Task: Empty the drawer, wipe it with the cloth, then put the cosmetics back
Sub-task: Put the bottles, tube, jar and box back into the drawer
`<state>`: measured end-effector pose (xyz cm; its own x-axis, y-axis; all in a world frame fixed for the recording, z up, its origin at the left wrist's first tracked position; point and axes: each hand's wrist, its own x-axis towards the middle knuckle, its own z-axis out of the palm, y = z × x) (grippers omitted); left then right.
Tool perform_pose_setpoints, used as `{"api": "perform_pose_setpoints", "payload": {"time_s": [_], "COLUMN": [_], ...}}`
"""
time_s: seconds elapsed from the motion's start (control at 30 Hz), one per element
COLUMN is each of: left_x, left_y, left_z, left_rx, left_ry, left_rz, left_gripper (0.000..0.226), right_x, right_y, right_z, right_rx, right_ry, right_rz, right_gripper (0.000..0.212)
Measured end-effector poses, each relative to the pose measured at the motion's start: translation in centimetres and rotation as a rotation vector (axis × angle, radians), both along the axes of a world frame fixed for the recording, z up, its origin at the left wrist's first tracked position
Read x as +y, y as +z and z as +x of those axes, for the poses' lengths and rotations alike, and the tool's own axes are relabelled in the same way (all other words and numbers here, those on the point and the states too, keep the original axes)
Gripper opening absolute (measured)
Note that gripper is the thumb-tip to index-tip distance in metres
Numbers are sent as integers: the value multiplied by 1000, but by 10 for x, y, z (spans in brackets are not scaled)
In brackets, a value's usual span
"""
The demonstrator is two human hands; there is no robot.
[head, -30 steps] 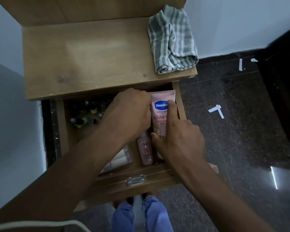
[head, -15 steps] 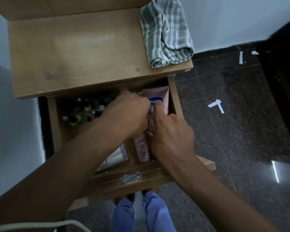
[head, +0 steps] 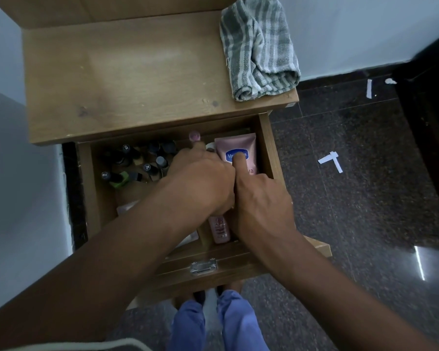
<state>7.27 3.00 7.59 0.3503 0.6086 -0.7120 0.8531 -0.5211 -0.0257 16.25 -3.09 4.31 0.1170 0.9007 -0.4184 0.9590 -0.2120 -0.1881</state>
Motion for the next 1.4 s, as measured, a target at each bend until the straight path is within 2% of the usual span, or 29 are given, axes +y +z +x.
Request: {"api": "perform_pose_setpoints", "payload": {"time_s": [0.23, 0.43, 0.83, 1.0, 1.07, 1.17, 1.23, 1.3, 1.4], "left_x": [-4, -5, -9, -15, -19, -30, -40, -51, -63], "left_y": [3, 8, 6, 29, 38, 39, 37, 31, 14], "left_z": [3, 3, -5, -13, -22, -54, -79, -105, -142], "left_rx": [112, 176, 153, -42, -240, -597, -766, -800, -759], "left_ry": [-39, -67, -34, 5, 74, 265, 374, 486, 671], "left_rz": [1, 5, 33, 92, 168, 310, 400, 511, 634], "left_gripper": [43, 53, 51, 36, 31, 36, 37, 29, 22], "right_x": [0, -1, 7, 11, 12, 17, 22, 28, 35], "right_y": [-1, -1, -2, 20, 33, 48, 51, 47, 33], "right_z": [0, 4, 8, 13, 14, 5, -6, -16, -32], "right_rx": [10, -57, -125, -93, -42, 63, 176, 281, 369], "right_ry": [9, 15, 63, 99, 146, 183, 204, 232, 299], "right_rz": [-3, 13, 33, 35, 132, 256, 334, 376, 353], "right_gripper": [75, 52, 38, 28, 23, 26, 24, 18, 10]}}
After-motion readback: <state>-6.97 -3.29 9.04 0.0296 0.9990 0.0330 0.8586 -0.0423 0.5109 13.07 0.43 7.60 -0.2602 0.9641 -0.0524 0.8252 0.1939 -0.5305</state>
